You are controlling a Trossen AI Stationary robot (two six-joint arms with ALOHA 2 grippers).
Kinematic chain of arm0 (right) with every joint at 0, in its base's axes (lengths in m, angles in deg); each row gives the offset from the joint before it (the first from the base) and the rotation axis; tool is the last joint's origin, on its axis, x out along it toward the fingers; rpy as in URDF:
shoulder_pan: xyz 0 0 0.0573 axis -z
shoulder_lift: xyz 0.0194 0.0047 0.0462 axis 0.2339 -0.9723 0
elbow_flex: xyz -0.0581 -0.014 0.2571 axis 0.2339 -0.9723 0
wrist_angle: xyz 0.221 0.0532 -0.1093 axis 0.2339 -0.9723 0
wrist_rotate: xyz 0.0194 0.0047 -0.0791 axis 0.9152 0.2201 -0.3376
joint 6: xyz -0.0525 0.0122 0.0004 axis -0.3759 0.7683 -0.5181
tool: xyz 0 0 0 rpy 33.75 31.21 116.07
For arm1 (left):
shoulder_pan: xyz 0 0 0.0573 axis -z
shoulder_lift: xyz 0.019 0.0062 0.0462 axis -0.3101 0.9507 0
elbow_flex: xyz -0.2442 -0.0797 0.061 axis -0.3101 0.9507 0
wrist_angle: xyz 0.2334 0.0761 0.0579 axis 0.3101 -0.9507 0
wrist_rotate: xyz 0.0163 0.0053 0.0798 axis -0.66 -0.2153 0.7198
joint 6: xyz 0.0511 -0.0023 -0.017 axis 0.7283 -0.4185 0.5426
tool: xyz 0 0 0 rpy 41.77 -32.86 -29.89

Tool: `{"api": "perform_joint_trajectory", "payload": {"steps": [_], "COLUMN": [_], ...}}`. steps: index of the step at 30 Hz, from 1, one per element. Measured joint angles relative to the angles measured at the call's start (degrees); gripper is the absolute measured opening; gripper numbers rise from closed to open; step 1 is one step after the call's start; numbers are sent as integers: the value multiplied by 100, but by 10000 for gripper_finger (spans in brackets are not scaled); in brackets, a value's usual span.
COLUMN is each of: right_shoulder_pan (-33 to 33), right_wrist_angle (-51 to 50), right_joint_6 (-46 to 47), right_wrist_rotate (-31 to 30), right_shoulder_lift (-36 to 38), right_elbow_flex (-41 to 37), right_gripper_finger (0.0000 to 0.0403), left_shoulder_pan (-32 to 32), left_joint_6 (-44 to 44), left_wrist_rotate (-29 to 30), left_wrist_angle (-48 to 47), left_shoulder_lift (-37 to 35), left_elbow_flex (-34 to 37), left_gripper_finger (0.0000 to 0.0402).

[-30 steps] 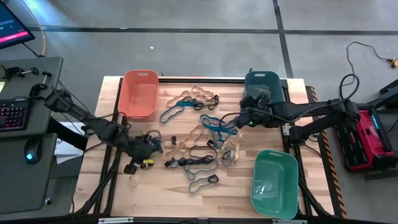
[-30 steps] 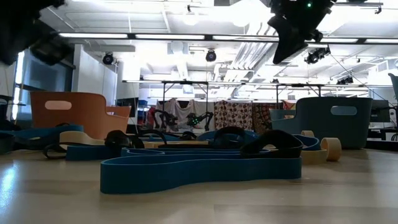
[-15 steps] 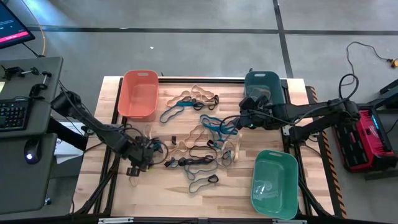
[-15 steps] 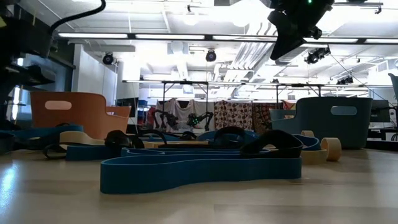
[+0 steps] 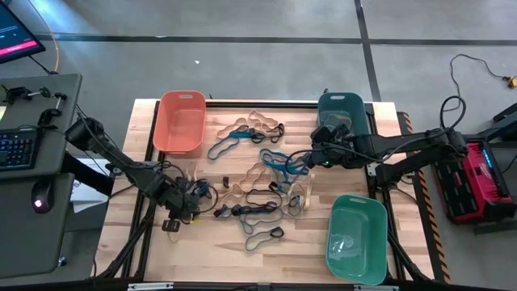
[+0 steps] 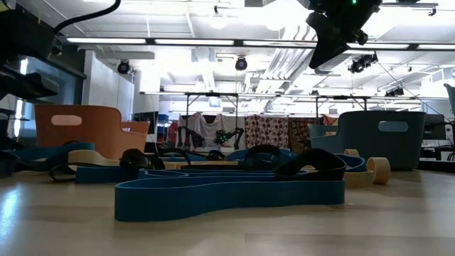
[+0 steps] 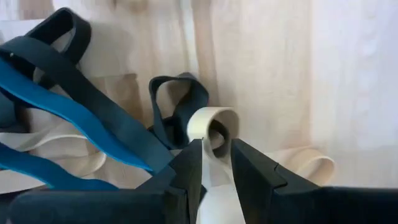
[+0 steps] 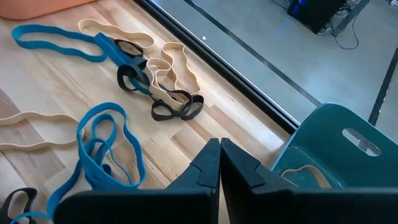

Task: Sort rubber bands into baskets
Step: Put the white rubber band into the blue bin

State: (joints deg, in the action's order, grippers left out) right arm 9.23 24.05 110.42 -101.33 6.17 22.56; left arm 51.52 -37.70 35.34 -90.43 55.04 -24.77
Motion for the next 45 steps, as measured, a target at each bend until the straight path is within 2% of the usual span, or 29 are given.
{"api": "perform_joint_trajectory", "payload": {"steps": [4, 11, 20, 24, 29, 37, 42, 45], "right_shoulder_pan": [0, 0, 0, 0, 0, 0, -49, -144], "right_wrist_angle": [0, 0, 0, 0, 0, 147, 313, 481], "right_joint_6": [-8, -10, -10, -11, -10, -135, -222, -294], "right_wrist_rotate": [1, 7, 17, 17, 17, 212, 470, 573], "right_shoulder_lift": [0, 0, -2, -2, -2, -2, -3, -26], "right_elbow_flex": [0, 0, 0, 0, 0, 0, -2, 0], "right_gripper_finger": [0, 0, 0, 0, 0, 0, 0, 0], "left_shoulder_pan": [4, 0, 4, 2, 2, -95, -432, -735], "left_joint_6": [2, 2, 50, 118, 239, 537, 882, 1195], "left_wrist_rotate": [-100, 276, 50, 145, 438, 978, 1574, 1778], "left_wrist_angle": [86, 81, 125, 128, 88, 79, 142, 507], "left_shoulder_lift": [-9, 172, 439, 472, 472, 470, 468, 468], "left_elbow_flex": [8, 33, 33, 33, -70, -633, -957, -1054], "left_gripper_finger": [78, 78, 78, 57, 6, 2, 1, 1]}}
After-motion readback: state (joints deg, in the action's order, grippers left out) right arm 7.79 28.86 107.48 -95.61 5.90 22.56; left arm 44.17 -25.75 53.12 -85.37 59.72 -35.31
